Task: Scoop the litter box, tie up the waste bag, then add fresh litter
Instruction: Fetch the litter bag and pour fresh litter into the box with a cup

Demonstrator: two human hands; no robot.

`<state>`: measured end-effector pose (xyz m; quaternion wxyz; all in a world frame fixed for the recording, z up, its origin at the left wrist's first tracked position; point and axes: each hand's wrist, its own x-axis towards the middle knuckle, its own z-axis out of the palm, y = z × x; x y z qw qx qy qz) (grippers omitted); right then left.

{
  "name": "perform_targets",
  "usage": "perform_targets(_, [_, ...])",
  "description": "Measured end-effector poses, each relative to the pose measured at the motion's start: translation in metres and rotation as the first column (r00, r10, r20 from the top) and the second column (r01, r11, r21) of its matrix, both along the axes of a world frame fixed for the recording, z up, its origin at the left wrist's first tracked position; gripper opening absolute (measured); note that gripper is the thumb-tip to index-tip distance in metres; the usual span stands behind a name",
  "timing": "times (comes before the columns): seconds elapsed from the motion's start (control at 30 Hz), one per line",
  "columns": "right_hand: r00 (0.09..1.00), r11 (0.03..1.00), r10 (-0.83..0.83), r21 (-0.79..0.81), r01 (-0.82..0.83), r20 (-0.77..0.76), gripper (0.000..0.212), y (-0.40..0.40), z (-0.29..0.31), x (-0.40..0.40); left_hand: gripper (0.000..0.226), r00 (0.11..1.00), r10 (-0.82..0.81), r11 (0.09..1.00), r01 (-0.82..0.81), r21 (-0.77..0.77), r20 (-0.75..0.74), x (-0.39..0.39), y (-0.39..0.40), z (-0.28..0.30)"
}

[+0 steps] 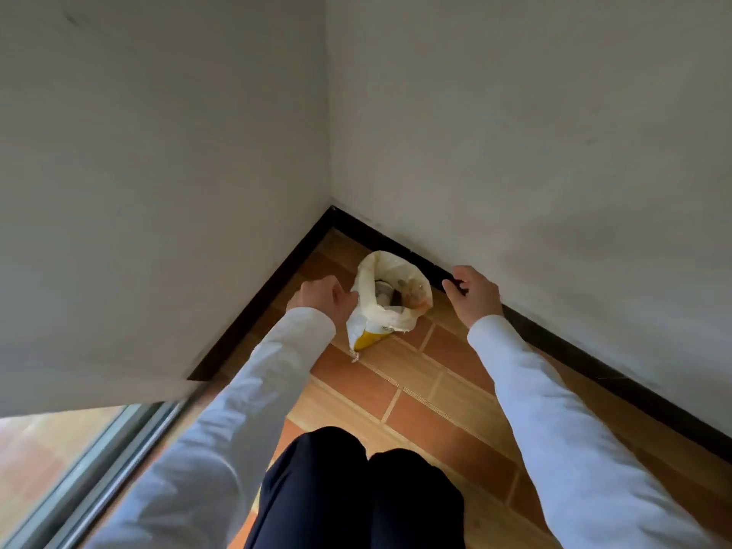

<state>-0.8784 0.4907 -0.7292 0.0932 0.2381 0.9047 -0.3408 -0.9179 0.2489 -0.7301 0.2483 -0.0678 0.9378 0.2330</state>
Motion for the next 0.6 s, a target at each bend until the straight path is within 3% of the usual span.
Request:
perform_targets(0.27, [0.994,0.999,0.028,0.017,-0.03,0.101,0.05,0.021,-0.166,-0.055,0.062,0.988,-0.138,0.986,0.143,-0.091,0.064,-0.048,0.05,-0.164])
perform_targets(0.37, [0.996,0.999,0.011,0.048,-0.016,0.085,0.049,0.023,-0.19,-0.069,0.073,0.984,-0.136,0.984,0.148,-0.104,0.115,-0.052,0.059,-0.189])
perform_targets(0.5, [0.995,0.997,0.018,0.076,-0.026,0.102,0.023,0.019,-0.201,-0.08,0.066,0.985,-0.126,0.991,0.131,-0.031,0.119,-0.06,0.063,-0.205])
perform_targets(0.6, [0.995,0.992,0.052,0.113,-0.061,0.082,0.035,0.012,-0.2,-0.078,0.057,0.971,-0.199,0.978,0.205,-0.031,0.135,-0.067,0.062,-0.206])
